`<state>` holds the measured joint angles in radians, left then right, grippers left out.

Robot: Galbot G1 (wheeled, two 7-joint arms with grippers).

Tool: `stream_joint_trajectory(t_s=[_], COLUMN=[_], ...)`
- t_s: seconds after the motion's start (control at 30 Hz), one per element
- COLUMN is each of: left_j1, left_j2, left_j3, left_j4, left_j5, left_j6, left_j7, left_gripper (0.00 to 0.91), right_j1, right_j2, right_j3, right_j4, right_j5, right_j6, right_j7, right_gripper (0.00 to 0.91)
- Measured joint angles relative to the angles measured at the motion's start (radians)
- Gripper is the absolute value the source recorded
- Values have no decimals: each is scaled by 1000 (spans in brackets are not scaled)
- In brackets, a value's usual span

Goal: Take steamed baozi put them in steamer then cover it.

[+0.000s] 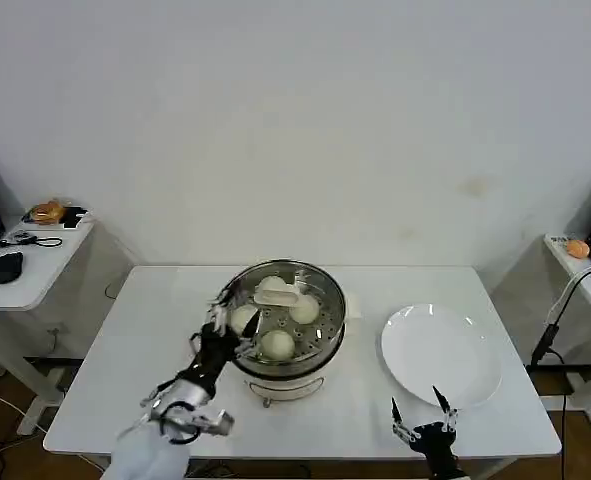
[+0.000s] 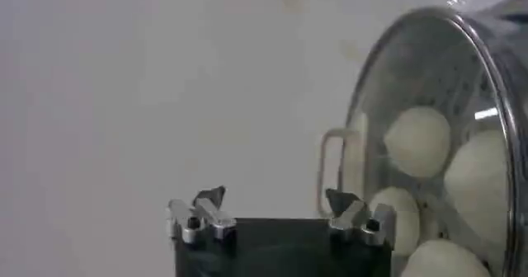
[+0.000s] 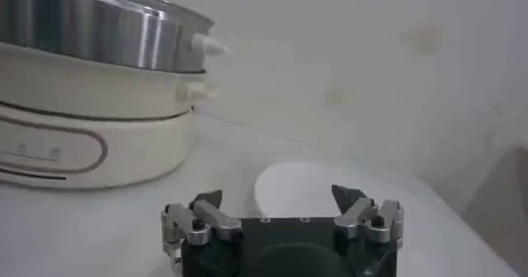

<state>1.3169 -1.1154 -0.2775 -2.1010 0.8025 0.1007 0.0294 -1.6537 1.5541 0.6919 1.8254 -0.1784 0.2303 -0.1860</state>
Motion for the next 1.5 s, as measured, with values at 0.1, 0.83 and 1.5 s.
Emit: stream_joint_trajectory(t_s=[0.1,0.83,1.5], left_j1=[72,445,495], left_j2=[-20,-155,-199], left_j3=[-74,-393,-403], left_j4=[8,72,96], left_j5=[-165,-944,-992], left_j6=[-55,-276,-278], left_j7=[-45,-194,-181], left_gripper=[907,907,907], right_j1=[-1,-61,-87], right_j2=[-6,-70,-81], right_j3=[-1,-49,-52], right_j4=[1,93,180], right_j5=[5,141,204], right_j6=[-1,-100,-188], right_j7=[1,-20,4], right_gripper=[907,907,907])
